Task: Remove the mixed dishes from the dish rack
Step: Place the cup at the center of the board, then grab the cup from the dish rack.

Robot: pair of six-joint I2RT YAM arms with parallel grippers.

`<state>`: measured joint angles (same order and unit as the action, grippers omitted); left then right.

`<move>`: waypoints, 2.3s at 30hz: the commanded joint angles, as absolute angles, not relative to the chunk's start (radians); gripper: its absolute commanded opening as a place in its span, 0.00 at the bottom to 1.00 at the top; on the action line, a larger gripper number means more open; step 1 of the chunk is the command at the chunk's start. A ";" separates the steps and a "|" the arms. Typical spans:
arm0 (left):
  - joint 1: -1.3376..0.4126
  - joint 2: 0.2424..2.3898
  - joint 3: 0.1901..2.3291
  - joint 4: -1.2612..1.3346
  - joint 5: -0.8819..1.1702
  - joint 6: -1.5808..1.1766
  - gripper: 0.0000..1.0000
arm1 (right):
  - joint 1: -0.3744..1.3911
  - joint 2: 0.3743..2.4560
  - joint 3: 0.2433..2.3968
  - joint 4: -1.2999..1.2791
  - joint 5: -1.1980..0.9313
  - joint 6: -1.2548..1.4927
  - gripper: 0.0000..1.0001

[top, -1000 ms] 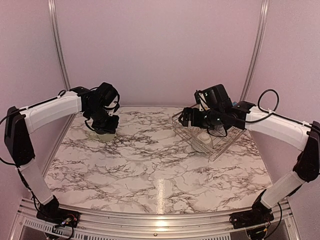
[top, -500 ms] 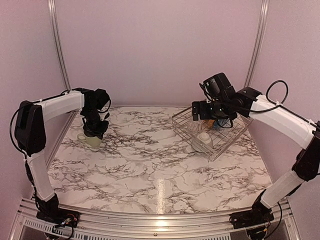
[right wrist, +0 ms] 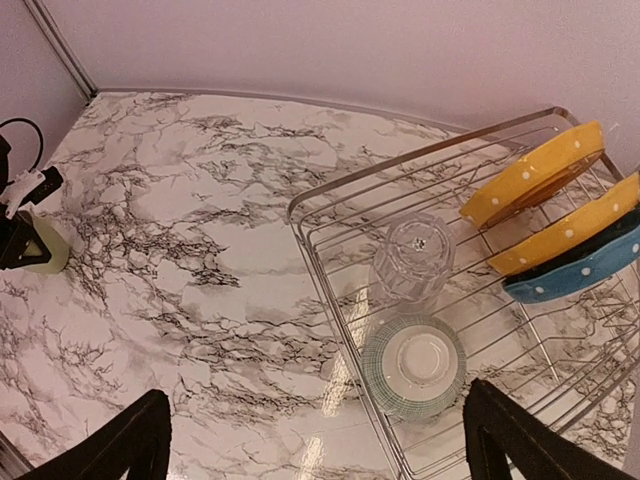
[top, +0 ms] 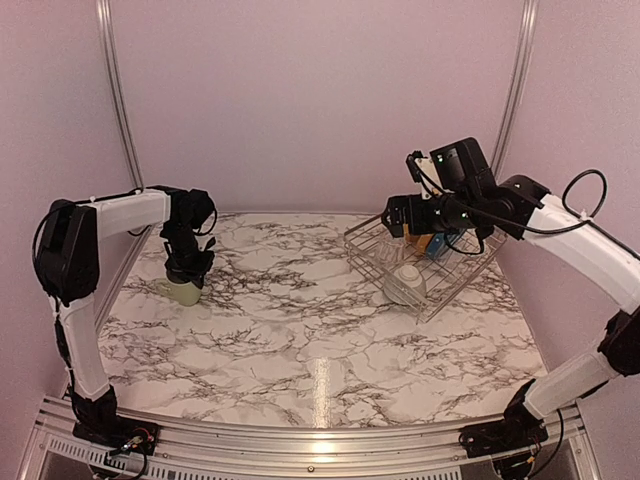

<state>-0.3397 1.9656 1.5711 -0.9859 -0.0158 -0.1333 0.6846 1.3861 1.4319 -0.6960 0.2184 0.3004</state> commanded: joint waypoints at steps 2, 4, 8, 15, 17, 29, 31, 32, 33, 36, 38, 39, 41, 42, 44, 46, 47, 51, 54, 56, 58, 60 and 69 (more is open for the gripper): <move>-0.330 1.971 1.539 -0.932 -0.032 -0.130 0.04 | 0.688 1.392 1.469 -0.693 0.190 0.288 0.98; -0.326 1.970 1.537 -0.923 -0.025 -0.131 0.07 | 0.689 1.395 1.471 -0.701 0.194 0.290 0.98; -0.325 1.962 1.530 -0.924 -0.023 -0.129 0.18 | 0.689 1.401 1.470 -0.707 0.202 0.295 0.98; -0.325 1.911 1.527 -0.929 -0.059 -0.119 0.44 | 0.688 1.416 1.480 -0.710 0.182 0.306 0.98; -0.325 1.893 1.535 -0.937 -0.069 -0.117 0.48 | 0.688 1.425 1.487 -0.711 0.170 0.307 0.98; -0.389 1.627 1.533 -0.809 -0.077 -0.256 0.80 | 0.688 1.503 1.494 -0.775 0.220 0.318 0.98; -0.431 1.528 1.444 -0.669 0.022 -0.329 0.82 | 0.689 1.522 1.494 -0.794 0.254 0.322 0.98; -0.458 1.495 1.403 -0.589 0.072 -0.358 0.82 | 0.688 1.538 1.497 -0.806 0.273 0.323 0.98; -0.494 1.467 1.369 -0.526 0.112 -0.374 0.83 | 0.684 1.550 1.501 -0.827 0.292 0.324 0.98; -0.595 1.426 1.350 -0.448 0.057 -0.391 0.84 | 0.662 1.578 1.507 -0.864 0.322 0.329 0.97; -0.640 1.420 1.351 -0.419 0.033 -0.404 0.84 | 0.632 1.580 1.489 -0.854 0.302 0.329 0.97; -0.658 1.418 1.345 -0.400 0.038 -0.415 0.85 | 0.612 1.580 1.473 -0.842 0.282 0.329 0.98; -0.693 1.413 1.320 -0.356 0.043 -0.443 0.85 | 0.568 1.578 1.443 -0.819 0.257 0.343 0.98; -0.713 1.410 1.306 -0.324 0.044 -0.454 0.86 | 0.546 1.575 1.424 -0.800 0.246 0.345 0.98; -0.752 1.407 1.275 -0.287 0.031 -0.466 0.89 | 0.521 1.566 1.376 -0.729 0.230 0.327 0.98; -0.786 1.405 1.234 -0.236 0.012 -0.473 0.92 | 0.511 1.564 1.320 -0.616 0.219 0.296 0.98; -0.800 1.405 1.217 -0.212 0.006 -0.478 0.93 | 0.503 1.584 1.330 -0.589 0.208 0.288 0.99; -0.835 1.426 1.226 -0.247 -0.035 -0.448 0.97 | 0.466 1.712 1.455 -0.604 0.178 0.277 0.98; -0.871 1.401 1.204 -0.288 -0.158 -0.428 0.99 | 0.459 1.767 1.496 -0.561 0.139 0.248 0.98; -0.875 1.369 1.173 -0.286 -0.173 -0.428 0.99 | 0.457 1.821 1.531 -0.551 0.141 0.237 0.98; -0.875 1.346 1.151 -0.290 -0.174 -0.429 0.99 | 0.452 1.876 1.574 -0.561 0.162 0.234 0.97; -0.874 1.326 1.139 -0.296 -0.175 -0.430 0.99 | 0.447 1.925 1.614 -0.565 0.168 0.225 0.97; -0.874 1.289 1.103 -0.267 -0.166 -0.456 0.99 | 0.438 2.031 1.687 -0.569 0.247 0.290 0.95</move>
